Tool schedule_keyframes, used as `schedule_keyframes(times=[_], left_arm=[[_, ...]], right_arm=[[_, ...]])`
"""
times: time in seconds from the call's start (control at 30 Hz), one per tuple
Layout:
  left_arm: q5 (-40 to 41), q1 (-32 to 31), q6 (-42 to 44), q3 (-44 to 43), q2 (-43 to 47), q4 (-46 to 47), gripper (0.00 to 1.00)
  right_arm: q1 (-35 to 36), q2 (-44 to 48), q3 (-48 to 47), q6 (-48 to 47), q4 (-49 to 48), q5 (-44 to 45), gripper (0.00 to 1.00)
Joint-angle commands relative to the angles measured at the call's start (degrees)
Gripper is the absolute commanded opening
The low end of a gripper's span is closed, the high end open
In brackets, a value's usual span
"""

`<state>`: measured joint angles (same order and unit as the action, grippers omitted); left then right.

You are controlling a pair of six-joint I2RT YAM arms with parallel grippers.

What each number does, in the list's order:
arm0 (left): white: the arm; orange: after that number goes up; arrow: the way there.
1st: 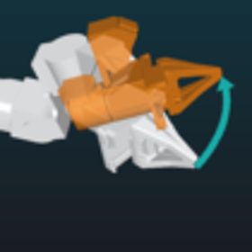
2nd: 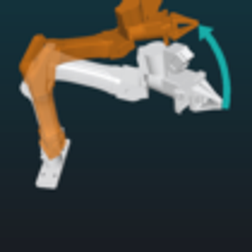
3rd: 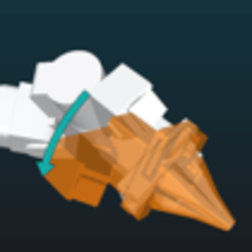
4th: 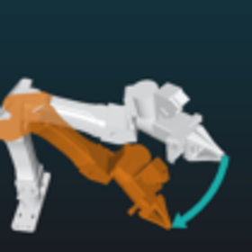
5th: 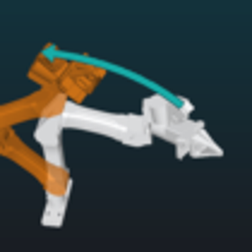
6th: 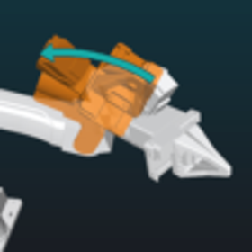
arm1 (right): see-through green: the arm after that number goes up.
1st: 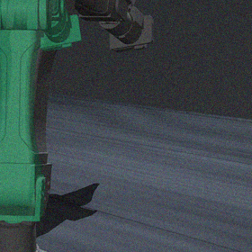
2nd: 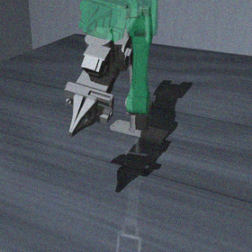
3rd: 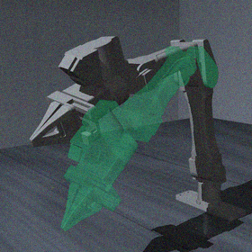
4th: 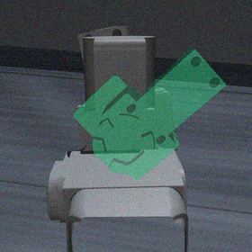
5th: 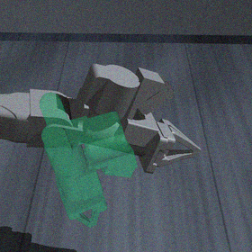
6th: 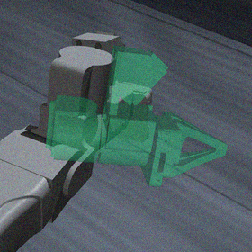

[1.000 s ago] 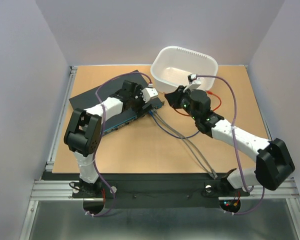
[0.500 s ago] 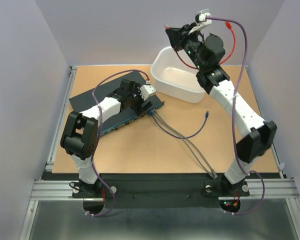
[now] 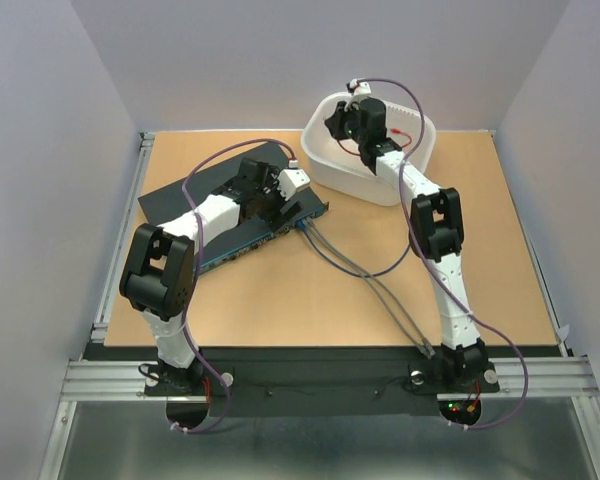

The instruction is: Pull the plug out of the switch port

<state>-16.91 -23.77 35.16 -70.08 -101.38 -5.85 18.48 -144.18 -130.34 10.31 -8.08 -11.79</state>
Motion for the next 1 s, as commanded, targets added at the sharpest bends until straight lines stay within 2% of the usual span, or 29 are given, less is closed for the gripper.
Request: schedule_keyframes(times=[0.0, 0.03, 0.1, 0.13, 0.17, 0.27, 0.3, 0.43, 0.5, 0.57, 0.6, 0.7, 0.73, 0.83, 0.87, 0.97], left_arm=[[-0.1, 0.2, -0.4, 0.4, 2.4, 0.6, 0.98], [-0.2, 0.2, -0.4, 0.4, 2.4, 0.6, 0.98], [-0.1, 0.2, -0.4, 0.3, 2.4, 0.6, 0.98], [-0.1, 0.2, -0.4, 0.3, 2.4, 0.6, 0.98], [-0.1, 0.2, -0.4, 0.2, 2.5, 0.6, 0.98], [0.2, 0.2, -0.5, -0.1, 2.2, 0.6, 0.98], [0.2, 0.2, -0.5, -0.1, 2.2, 0.6, 0.98], [0.8, 0.3, 0.1, -0.8, 1.2, 0.7, 0.98], [1.8, 0.2, 0.3, -1.5, 0.6, 0.6, 0.98], [2.1, 0.2, 0.4, -1.7, -0.4, 0.5, 0.98], [2.0, 0.2, 0.4, -1.7, -0.6, 0.6, 0.98], [0.3, 0.1, 0.2, -1.5, -1.1, 0.0, 0.98], [-0.1, 0.1, 0.1, -1.4, -1.1, 0.0, 0.98], [-0.8, 0.1, 0.0, -1.0, -1.0, -0.1, 0.98], [-0.6, 0.0, -0.1, -0.9, -1.0, -0.2, 0.98], [1.3, -0.2, -0.1, -0.4, -1.5, 0.3, 0.97]], right_arm=[[0.2, 3.9, 1.8, 0.9, -3.8, 1.0, 0.01], [-0.1, 4.1, 3.6, 1.5, -3.8, 1.2, 0.03], [-0.3, 4.6, 5.4, 2.2, -3.8, 0.6, 0.27], [-0.5, 5.3, 5.9, 2.3, -3.8, 0.5, 0.42], [-0.6, 5.7, 7.2, 2.3, -3.6, 1.0, 0.66], [-0.7, 8.8, 9.8, 2.1, -3.6, 4.6, 0.89], [-0.6, 9.9, 10.4, 1.8, -3.4, 5.4, 1.0], [-0.6, 15.6, 11.1, 1.8, 0.2, 7.8, 1.0], [-0.6, 21.3, 14.0, 3.7, 3.1, 7.8, 1.0], [-0.3, 29.7, 20.1, 6.9, 3.7, 5.6, 0.96], [0.8, 32.9, 27.9, 7.5, 3.7, 4.9, 0.95], [3.8, 41.5, 39.7, 9.1, 3.3, 6.7, 0.91], [5.8, 42.8, 45.6, 11.1, 3.2, 7.0, 0.89], [7.5, 46.3, 53.9, 16.2, -0.3, 3.6, 0.82], [7.6, 46.6, 59.2, 20.2, -4.1, 2.1, 0.79], [7.6, 47.0, 67.4, 25.9, -11.1, -1.2, 0.69]])
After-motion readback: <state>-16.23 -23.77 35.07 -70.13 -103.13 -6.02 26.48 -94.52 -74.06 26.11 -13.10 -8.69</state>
